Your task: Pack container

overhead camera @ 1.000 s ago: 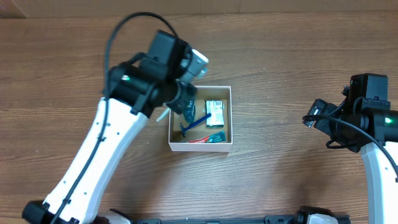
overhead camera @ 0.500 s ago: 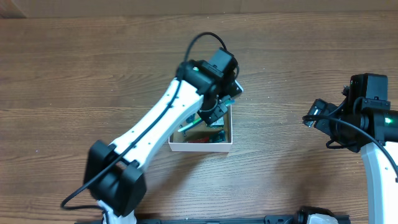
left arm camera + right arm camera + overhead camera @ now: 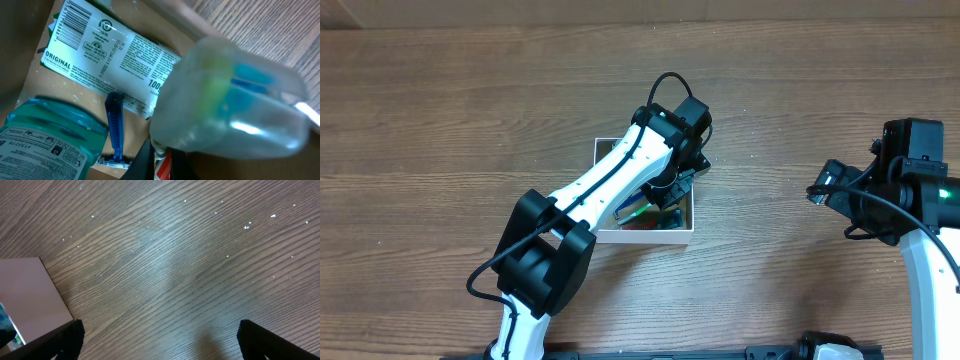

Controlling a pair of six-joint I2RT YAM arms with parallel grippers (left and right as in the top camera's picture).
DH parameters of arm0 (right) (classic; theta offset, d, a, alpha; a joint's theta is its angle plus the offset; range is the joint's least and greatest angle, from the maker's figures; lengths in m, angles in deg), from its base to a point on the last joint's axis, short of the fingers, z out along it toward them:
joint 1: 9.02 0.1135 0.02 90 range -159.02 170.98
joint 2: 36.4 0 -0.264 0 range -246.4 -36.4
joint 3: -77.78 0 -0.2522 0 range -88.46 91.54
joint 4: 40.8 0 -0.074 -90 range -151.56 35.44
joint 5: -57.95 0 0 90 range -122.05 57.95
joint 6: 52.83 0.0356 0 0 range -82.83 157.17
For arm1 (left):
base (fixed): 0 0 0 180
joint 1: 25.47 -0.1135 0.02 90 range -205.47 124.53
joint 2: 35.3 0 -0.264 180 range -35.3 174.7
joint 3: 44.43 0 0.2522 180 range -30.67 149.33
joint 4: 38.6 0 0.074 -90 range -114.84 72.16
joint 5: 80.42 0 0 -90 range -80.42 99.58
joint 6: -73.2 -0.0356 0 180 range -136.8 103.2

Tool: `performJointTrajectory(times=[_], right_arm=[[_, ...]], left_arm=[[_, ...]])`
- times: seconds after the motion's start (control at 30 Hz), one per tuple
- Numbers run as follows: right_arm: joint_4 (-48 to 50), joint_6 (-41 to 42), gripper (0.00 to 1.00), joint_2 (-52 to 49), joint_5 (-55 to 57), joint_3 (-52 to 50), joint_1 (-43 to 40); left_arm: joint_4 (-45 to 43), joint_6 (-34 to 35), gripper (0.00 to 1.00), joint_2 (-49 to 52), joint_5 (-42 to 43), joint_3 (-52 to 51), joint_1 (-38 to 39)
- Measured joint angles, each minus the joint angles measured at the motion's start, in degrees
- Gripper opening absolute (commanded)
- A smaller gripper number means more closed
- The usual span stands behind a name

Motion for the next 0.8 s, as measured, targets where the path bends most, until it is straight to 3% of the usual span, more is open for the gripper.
performJointTrajectory(times=[0.5,0.57,0.63,0.8], right_arm=[[-0.13,0.0,1.0,0.0,0.0,0.0,0.0],[-0.13,0.02,1.0,0.0,0.0,0.0,0.0],[-0.15,0.02,1.0,0.0,0.02,0.0,0.0],[-0.17,0.0,1.0,0.0,0.02,0.0,0.0]], left_arm=[[4.87,0.02,0.06,0.0,-0.72,0.0,0.0],[5.01,0.02,0.29,0.0,-1.51,0.0,0.0],[5.05,-0.02,0.45,0.0,-2.19,0.0,0.0],[5.03,0.07,0.56,0.0,-3.06,0.0,0.0]])
